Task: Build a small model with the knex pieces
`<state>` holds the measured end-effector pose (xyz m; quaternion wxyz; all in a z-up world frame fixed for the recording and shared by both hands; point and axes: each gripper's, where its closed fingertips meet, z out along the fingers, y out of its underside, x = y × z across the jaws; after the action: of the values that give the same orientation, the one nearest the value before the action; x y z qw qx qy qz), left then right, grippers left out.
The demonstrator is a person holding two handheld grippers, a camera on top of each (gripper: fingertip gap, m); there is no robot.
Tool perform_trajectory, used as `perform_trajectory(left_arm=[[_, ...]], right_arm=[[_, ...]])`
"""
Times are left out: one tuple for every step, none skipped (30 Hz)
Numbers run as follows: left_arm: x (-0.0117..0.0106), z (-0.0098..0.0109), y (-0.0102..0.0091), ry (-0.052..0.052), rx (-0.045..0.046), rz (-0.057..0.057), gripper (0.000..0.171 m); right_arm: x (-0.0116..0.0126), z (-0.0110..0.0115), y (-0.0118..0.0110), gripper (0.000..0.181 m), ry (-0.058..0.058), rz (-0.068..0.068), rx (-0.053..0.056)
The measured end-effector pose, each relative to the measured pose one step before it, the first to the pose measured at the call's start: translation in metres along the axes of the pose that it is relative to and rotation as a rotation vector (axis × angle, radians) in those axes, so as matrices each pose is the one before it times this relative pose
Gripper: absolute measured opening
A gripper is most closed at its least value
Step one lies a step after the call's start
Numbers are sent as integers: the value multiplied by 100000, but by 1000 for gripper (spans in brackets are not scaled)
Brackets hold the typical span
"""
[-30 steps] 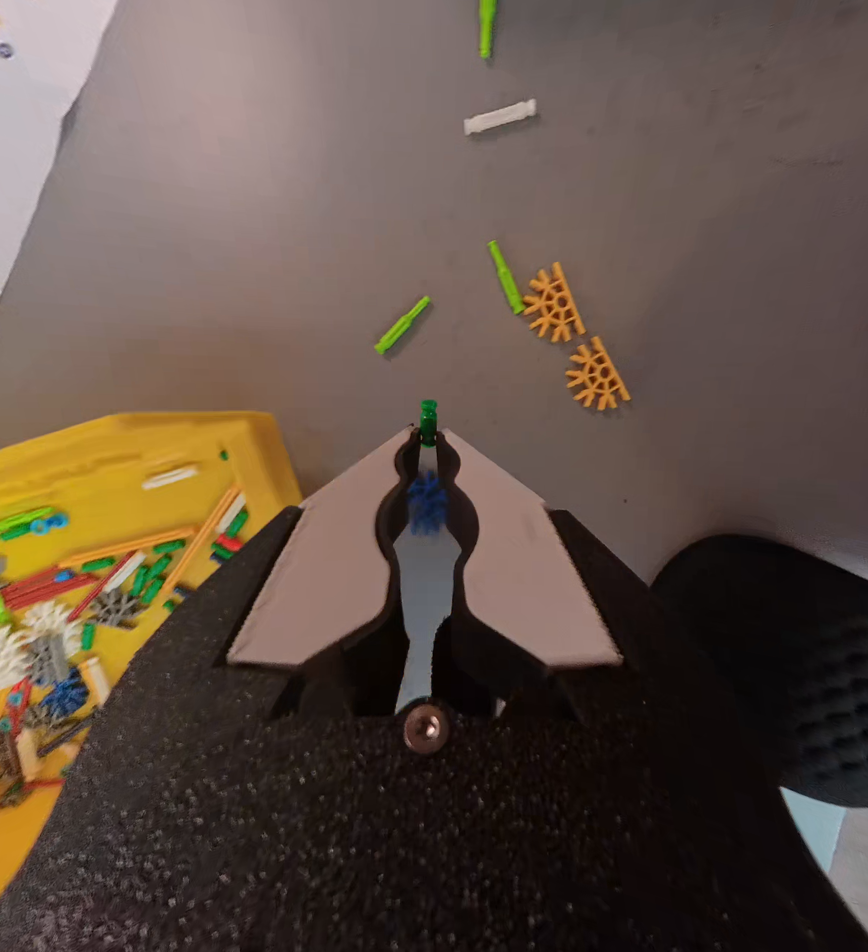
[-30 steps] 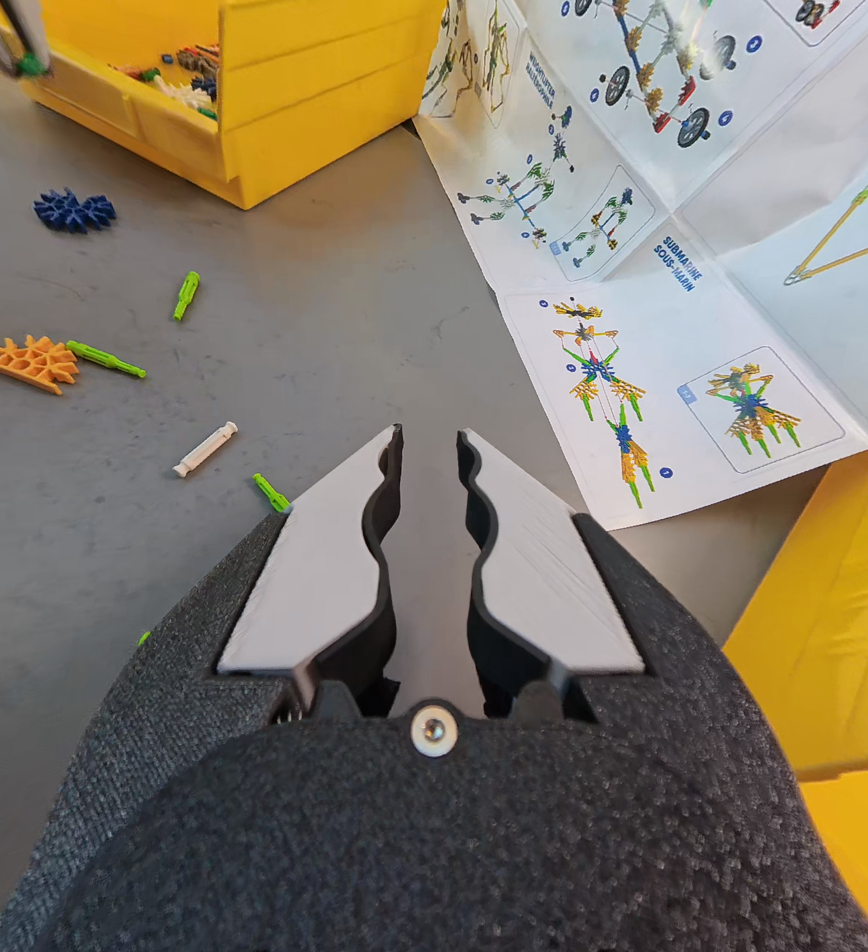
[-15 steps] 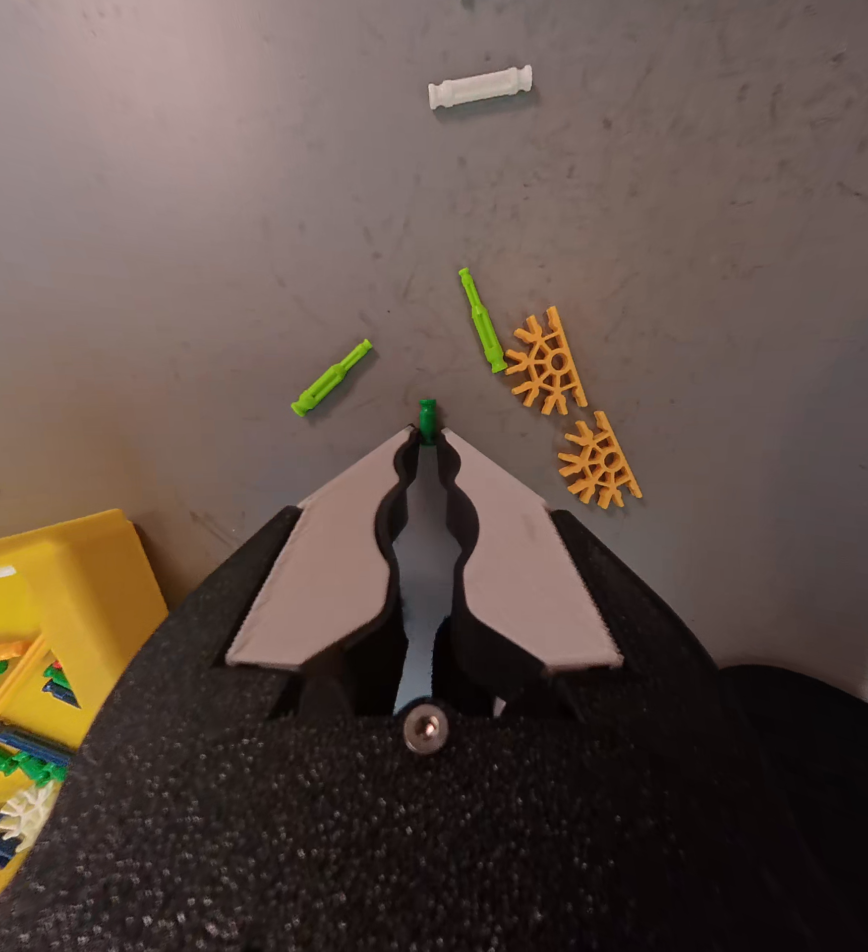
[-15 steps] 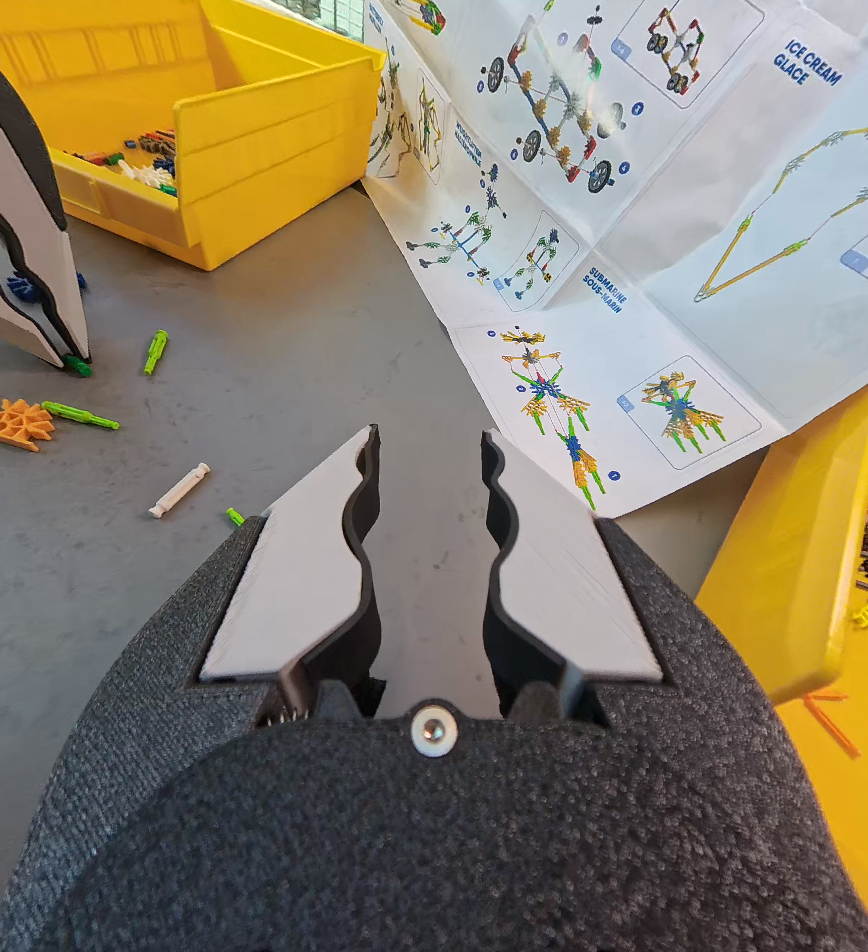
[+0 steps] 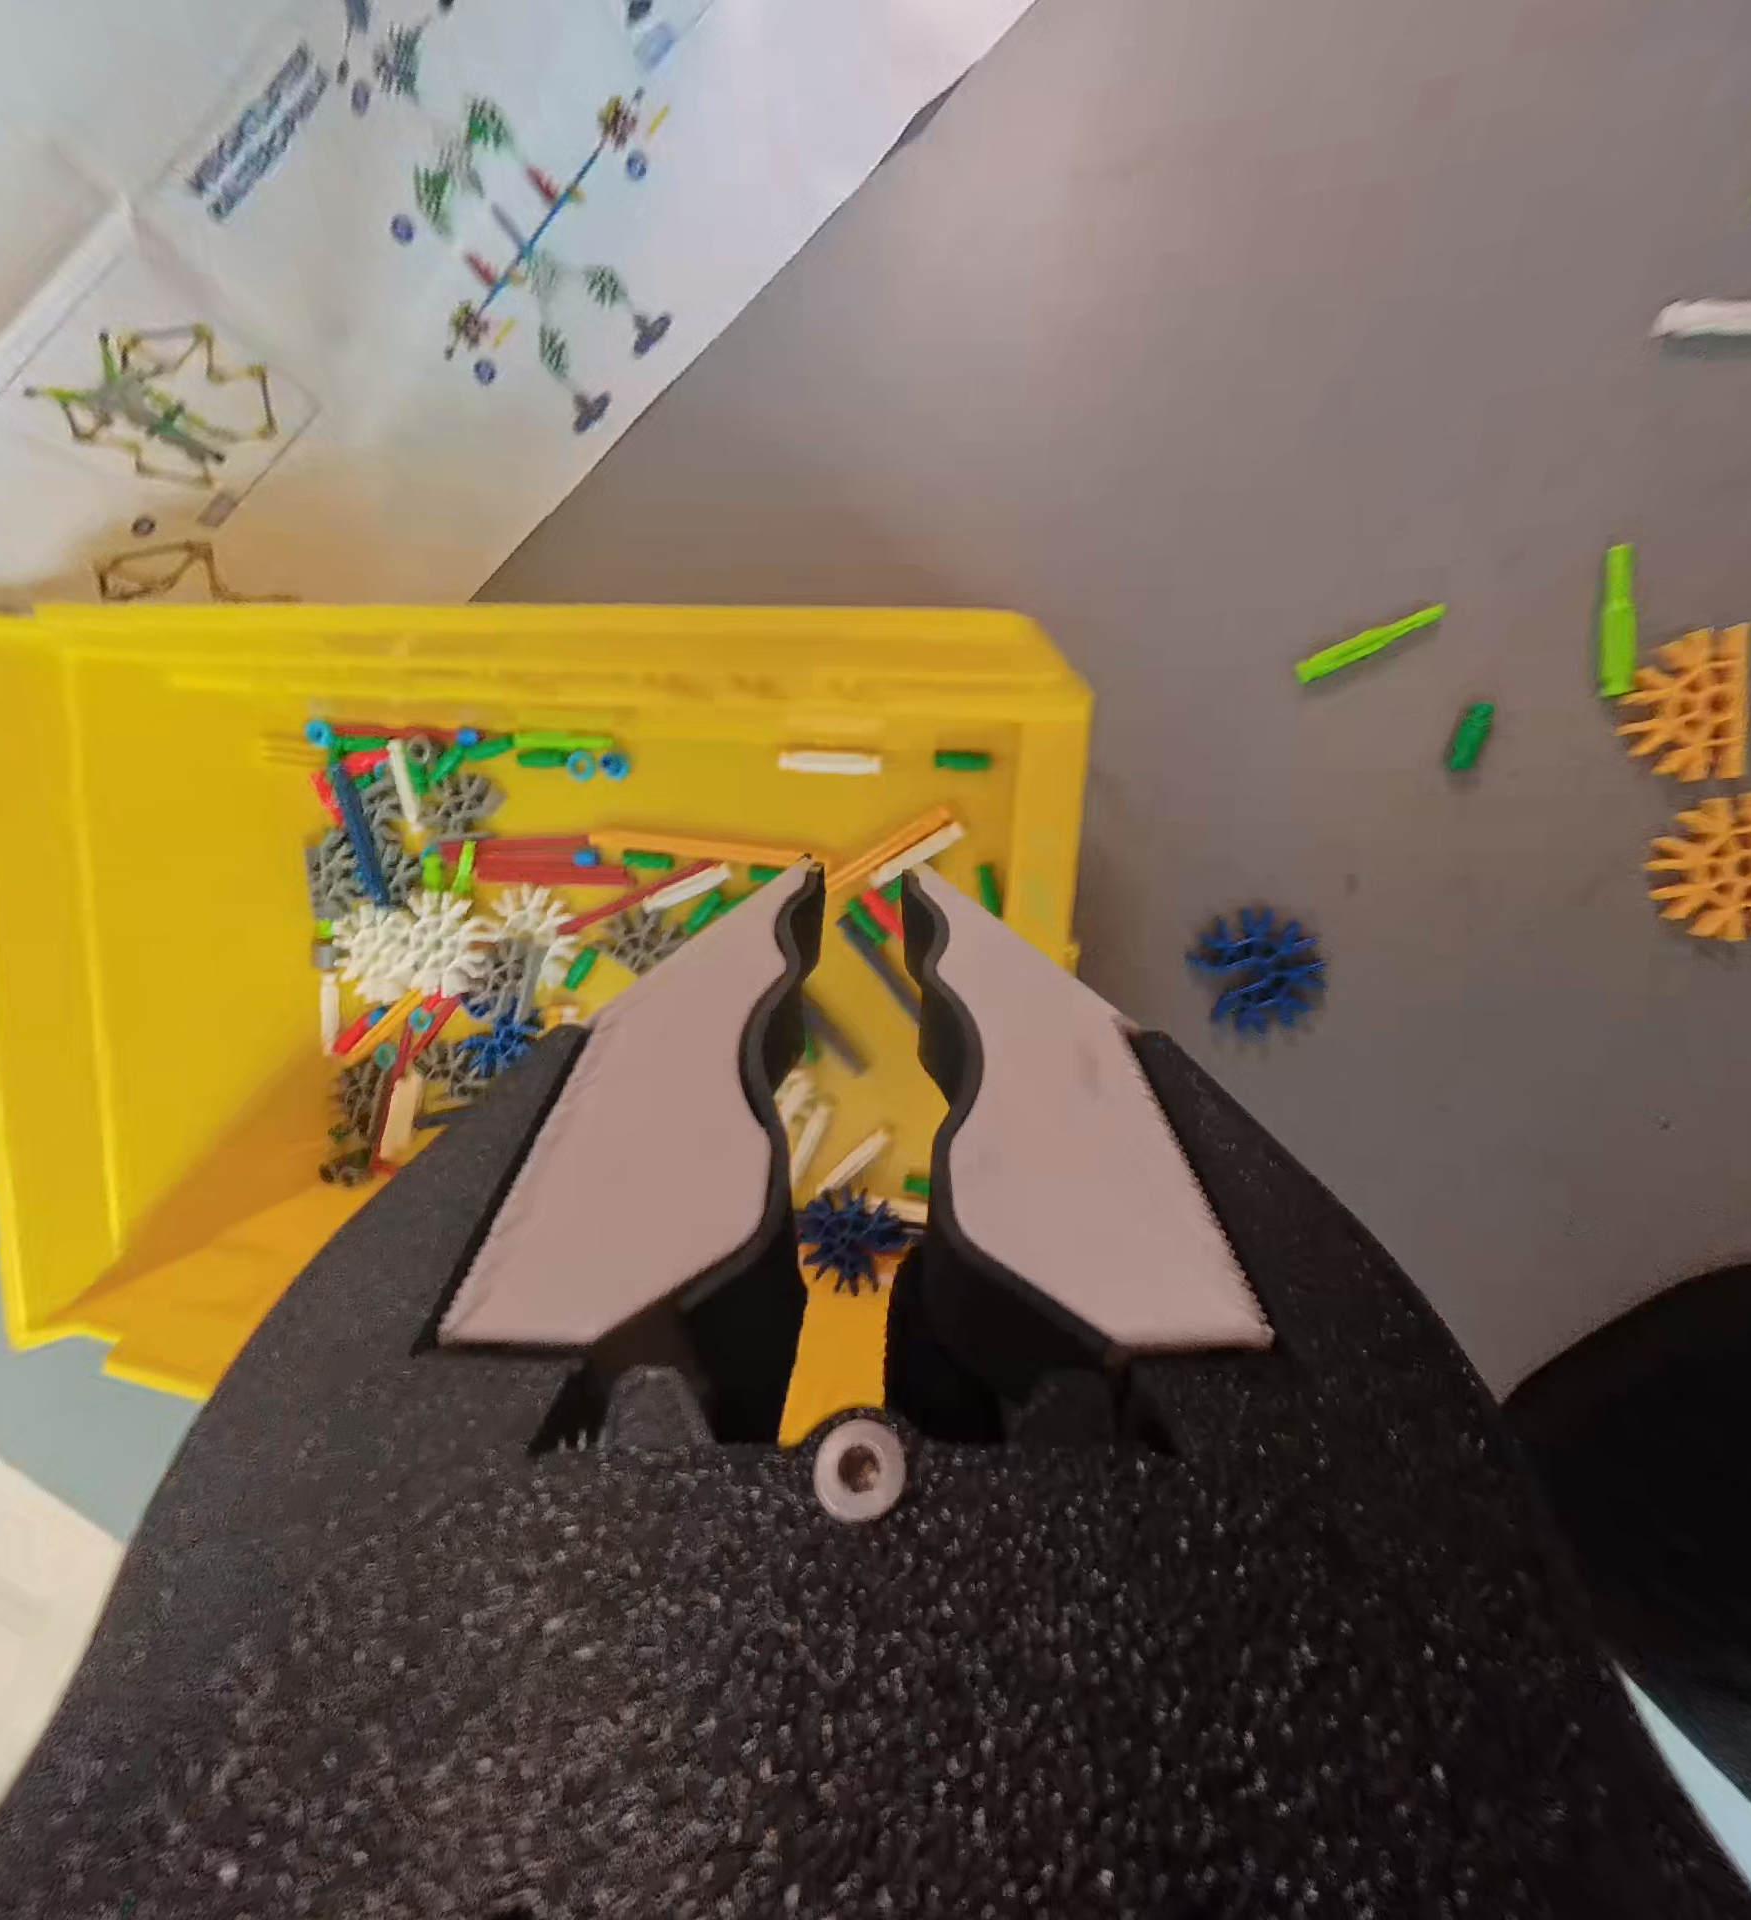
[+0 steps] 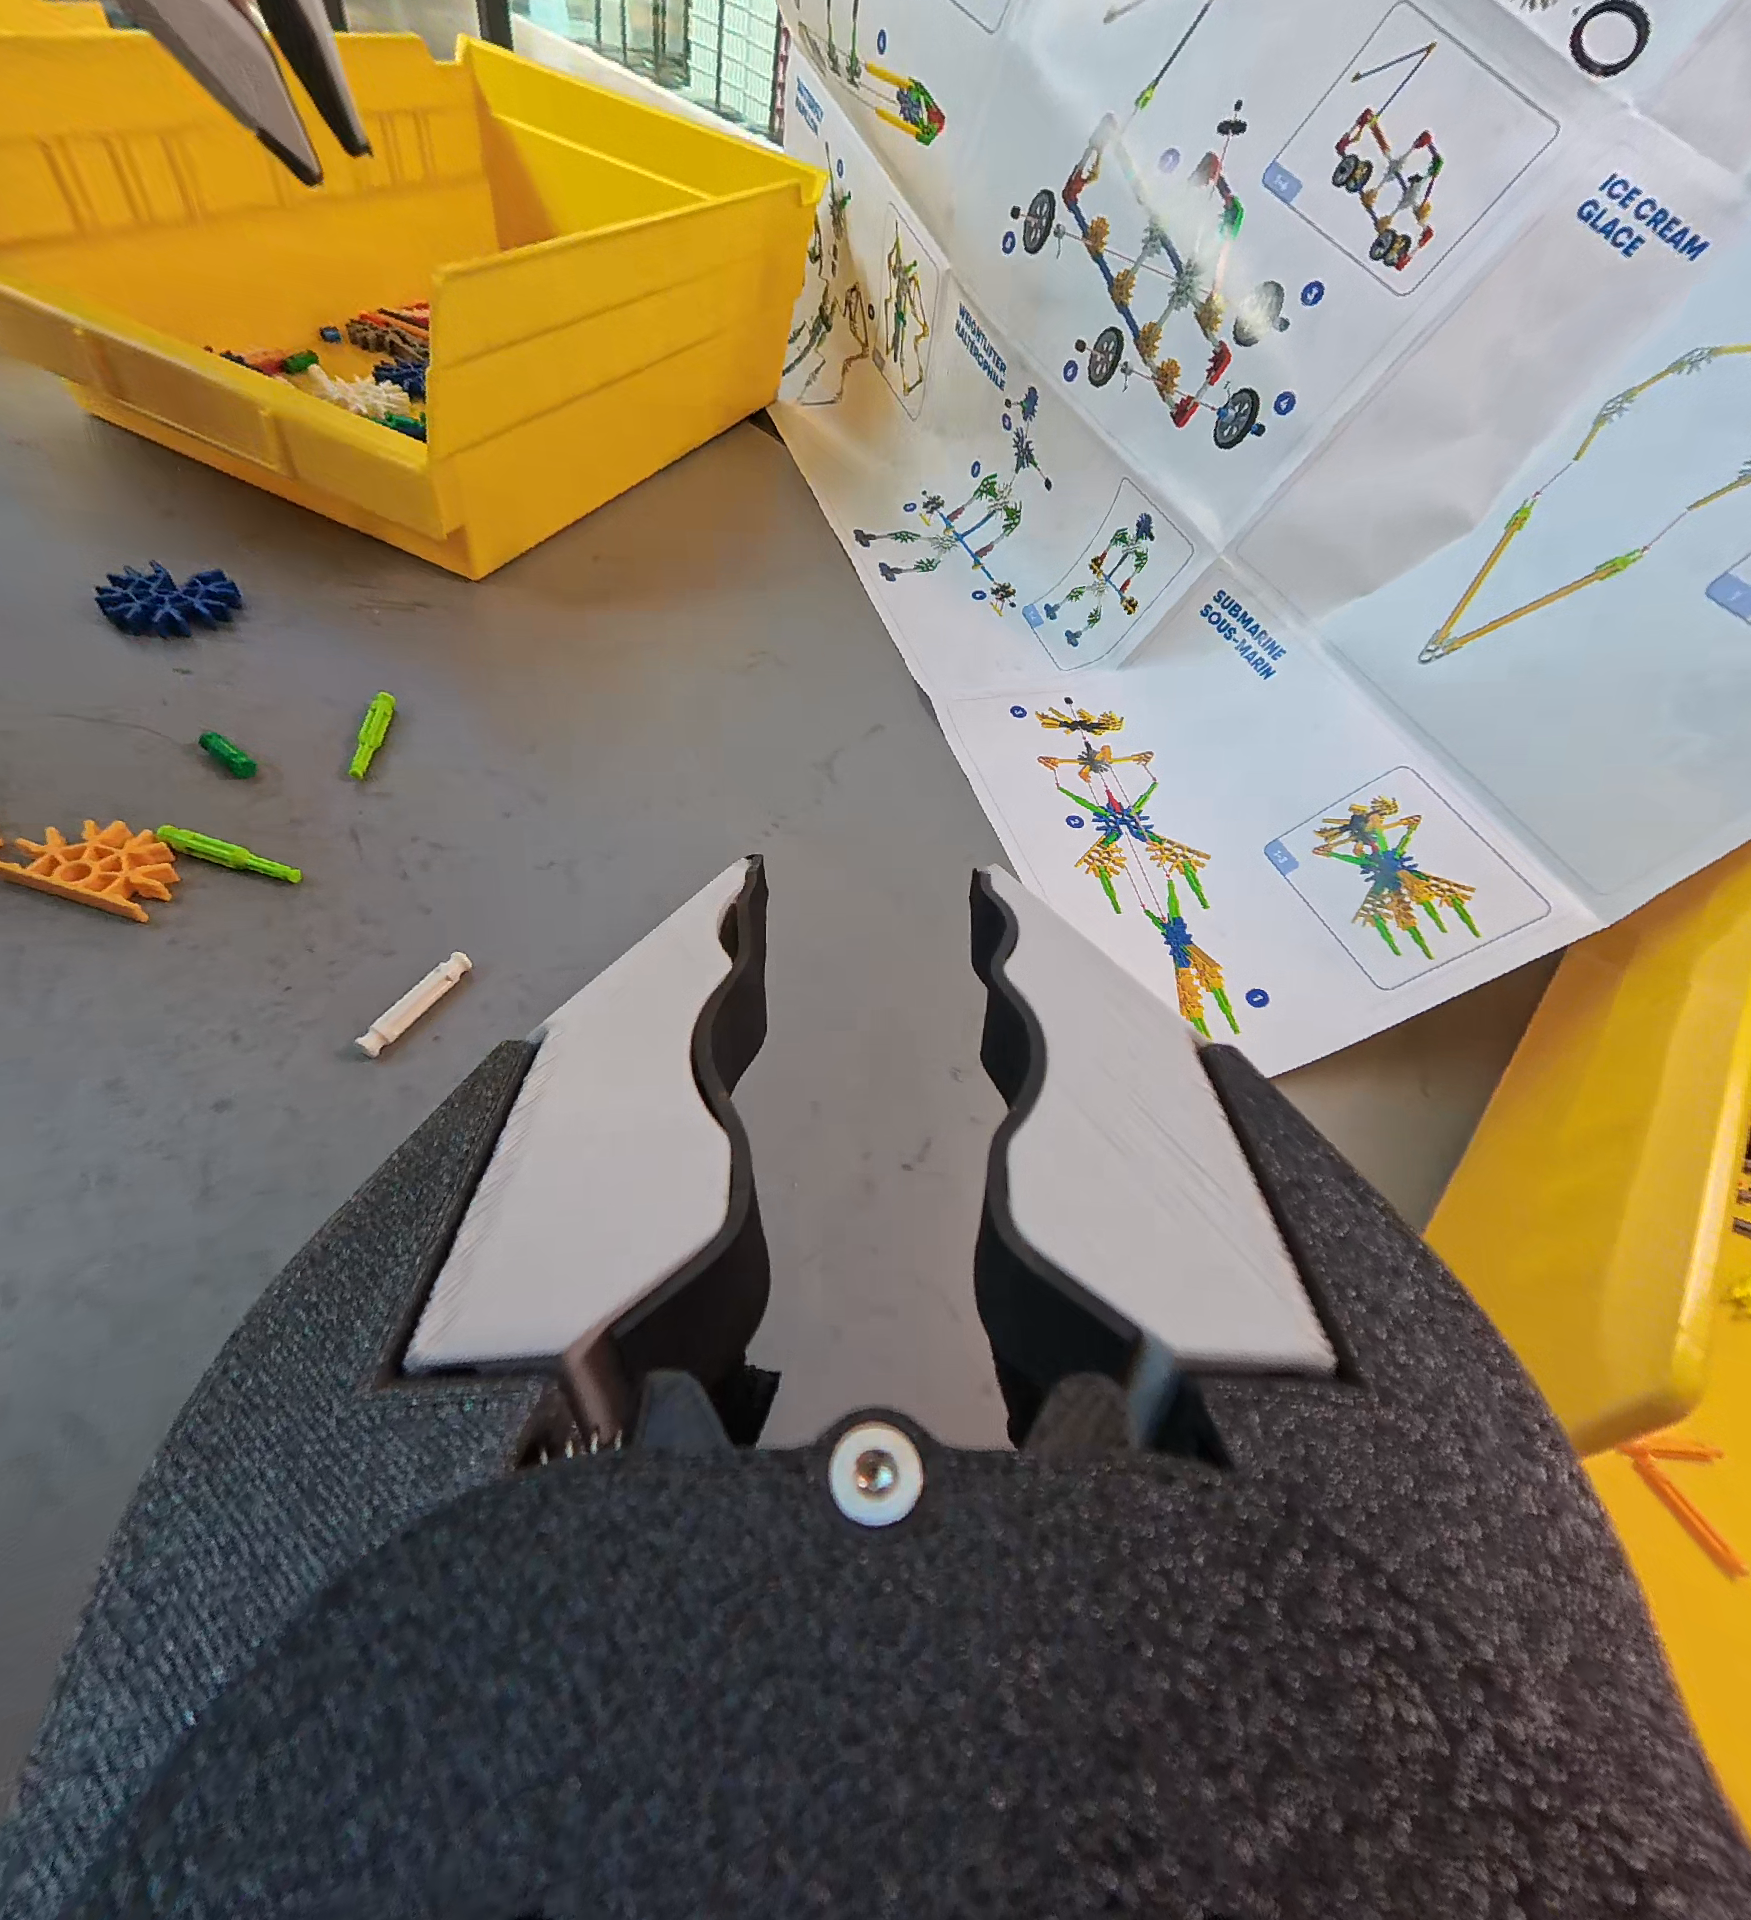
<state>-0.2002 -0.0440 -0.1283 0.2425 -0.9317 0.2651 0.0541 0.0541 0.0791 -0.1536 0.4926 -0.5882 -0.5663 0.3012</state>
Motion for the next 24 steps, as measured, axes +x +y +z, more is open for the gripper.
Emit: perform_trajectory(left_arm=[[-1596, 484, 1041, -1199, -5293, -1763, 15], [-1060, 927, 958, 666, -4530, -1502, 15], [-613, 1205, 1097, 2143, -5622, -1497, 15], [-538, 1305, 958, 1181, -4999, -1190, 15], [-313, 1268, 773, 1513, -4286, -1197, 15], [-198, 1134, 676, 1538, -4149, -919, 15], [-266, 945, 500, 415, -3280, -156, 15], [-133, 726, 233, 799, -1842, -183, 15], [-34, 519, 73, 1365, -927, -956, 15], [-89, 396, -2, 893, -473, -1227, 15], [-95, 308, -76, 438, 56, -763, 15], [31, 270, -21, 859, -129, -320, 13], [100, 128, 27, 1262, -341, -334, 11], [-106, -65, -130, -26, 491, -1011, 11], [-345, -22, 34, -1590, -340, -354, 10], [-72, 10, 127, 94, -618, 103, 10], [108, -21, 63, 1306, 156, -152, 10], [-30, -38, 21, 708, 521, -1044, 10], [-165, -45, 81, -35, 286, -1202, 10], [-227, -35, 113, -334, 188, -813, 10], [-135, 0, 110, 159, 287, -1075, 10], [-48, 82, 127, 684, 173, -1375, 10], [125, 128, 72, 1537, 319, -1106, 10], [321, 42, -121, 2602, 1310, -1024, 10]], right_arm=[[-78, 29, 32, 37, -245, -273, -208], [-56, 25, 42, 37, -106, -321, -190], [-16, 9, 40, 37, 3, -318, -174], [2, 2, 30, 37, 69, -250, -131], [47, -7, 45, 37, 153, -141, -50], [87, -16, 50, 37, 163, 83, -50], [90, 14, 66, 37, 1, 323, -103], [86, 12, 83, 37, -61, 518, -116], [59, 29, 70, 37, -135, 575, -93], [38, 30, 62, 37, -219, 583, -51], [-5, 40, 58, 37, -382, 552, -96], [-52, 58, 63, 37, -520, 440, -173], [-80, 70, 75, 37, -485, 254, -217], [-84, 62, 76, 37, -422, 39, -249], [-88, 48, 76, 37, -377, -63, -330], [-82, 53, 67, 37, -342, -79, -270], [-69, 33, 29, 37, -297, -51, -138], [-46, 18, 21, 37, -225, -20, -80], [-22, -7, -8, 37, -109, -12, -13], [10, -30, -33, 37, 2, 5, 122], [-2, -30, -54, 37, 3, 56, 203], [10, -13, -25, 37, -50, 133, 117], [0, -7, -6, 37, -84, 160, 16], [-15, 13, 10, 37, -109, 93, -28]])
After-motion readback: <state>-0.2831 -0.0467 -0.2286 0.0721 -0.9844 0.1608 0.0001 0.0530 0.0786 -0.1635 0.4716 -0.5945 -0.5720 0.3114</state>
